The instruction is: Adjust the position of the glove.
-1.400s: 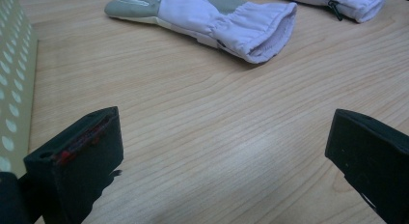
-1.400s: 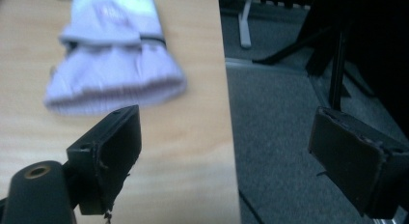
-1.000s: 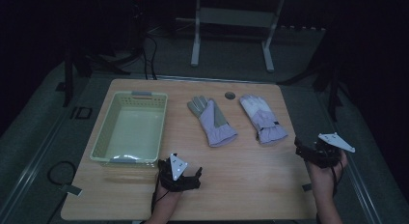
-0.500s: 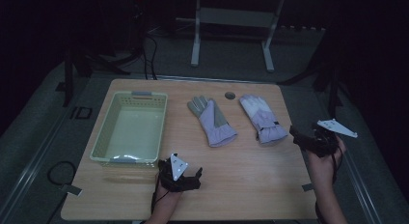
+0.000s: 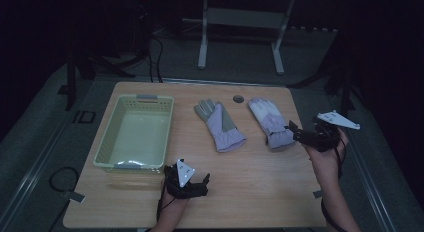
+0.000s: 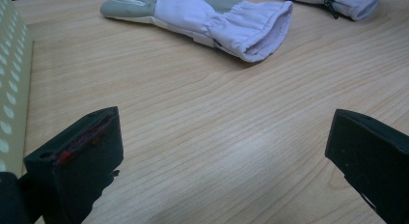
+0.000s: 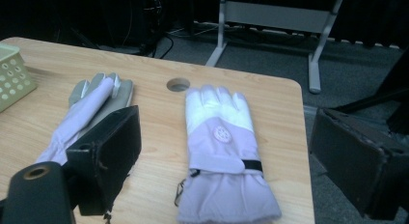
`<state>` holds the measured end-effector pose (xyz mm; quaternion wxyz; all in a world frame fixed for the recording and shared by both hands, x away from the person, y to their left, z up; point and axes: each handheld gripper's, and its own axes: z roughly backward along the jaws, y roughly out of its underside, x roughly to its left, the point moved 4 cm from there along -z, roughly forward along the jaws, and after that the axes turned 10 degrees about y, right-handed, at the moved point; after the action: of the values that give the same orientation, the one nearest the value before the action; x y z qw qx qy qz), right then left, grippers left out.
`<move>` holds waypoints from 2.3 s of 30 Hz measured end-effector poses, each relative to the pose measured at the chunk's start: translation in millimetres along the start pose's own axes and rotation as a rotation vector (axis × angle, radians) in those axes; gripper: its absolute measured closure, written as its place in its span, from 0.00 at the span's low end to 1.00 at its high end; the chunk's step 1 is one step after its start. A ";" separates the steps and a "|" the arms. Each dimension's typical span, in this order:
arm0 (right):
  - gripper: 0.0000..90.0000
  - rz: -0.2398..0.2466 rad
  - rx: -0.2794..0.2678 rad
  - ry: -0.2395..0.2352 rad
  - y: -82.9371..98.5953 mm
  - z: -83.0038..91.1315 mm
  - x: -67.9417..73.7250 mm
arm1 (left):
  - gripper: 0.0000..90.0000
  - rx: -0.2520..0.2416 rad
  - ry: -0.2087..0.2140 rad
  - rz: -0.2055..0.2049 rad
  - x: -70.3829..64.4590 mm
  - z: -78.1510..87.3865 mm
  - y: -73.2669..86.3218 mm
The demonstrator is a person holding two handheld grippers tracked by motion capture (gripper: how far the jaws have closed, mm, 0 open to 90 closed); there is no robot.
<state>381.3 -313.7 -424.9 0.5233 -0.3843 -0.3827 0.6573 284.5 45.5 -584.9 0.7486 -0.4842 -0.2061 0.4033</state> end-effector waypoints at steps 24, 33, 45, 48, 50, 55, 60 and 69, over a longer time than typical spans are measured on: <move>0.17 0.100 -0.022 -0.171 -30.7 -35.4 67.8 | 0.00 0.000 0.005 0.000 -0.5 -0.1 0.1; 0.17 0.161 0.029 -0.228 -24.7 -59.7 102.7 | 0.00 0.001 0.010 -0.005 -0.9 -0.4 0.1; 0.28 0.214 0.105 -0.290 -4.1 -107.4 145.5 | 0.00 0.003 0.015 -0.006 -0.9 -0.3 0.1; 0.31 0.220 0.125 -0.271 0.5 -118.5 150.3 | 0.00 0.005 0.016 -0.009 -0.8 -0.2 0.1; 0.33 0.199 0.154 -0.283 3.4 -125.8 153.1 | 0.00 0.006 0.017 -0.008 -0.8 -0.4 0.1; 0.38 0.215 0.194 -0.280 12.6 -142.6 160.2 | 0.00 0.006 0.019 -0.008 -0.6 -0.5 0.1; 0.45 0.230 0.237 -0.271 25.1 -159.3 165.9 | 0.00 0.007 0.022 -0.007 -0.4 -0.5 0.1; 0.58 0.238 0.294 -0.285 42.6 -180.4 172.1 | 0.00 0.007 0.023 -0.006 -0.7 -0.6 0.1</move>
<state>500.9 -133.3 -555.7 0.4331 -0.2498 -0.3048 0.8106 284.5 44.6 -585.2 0.7540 -0.4855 -0.1973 0.3960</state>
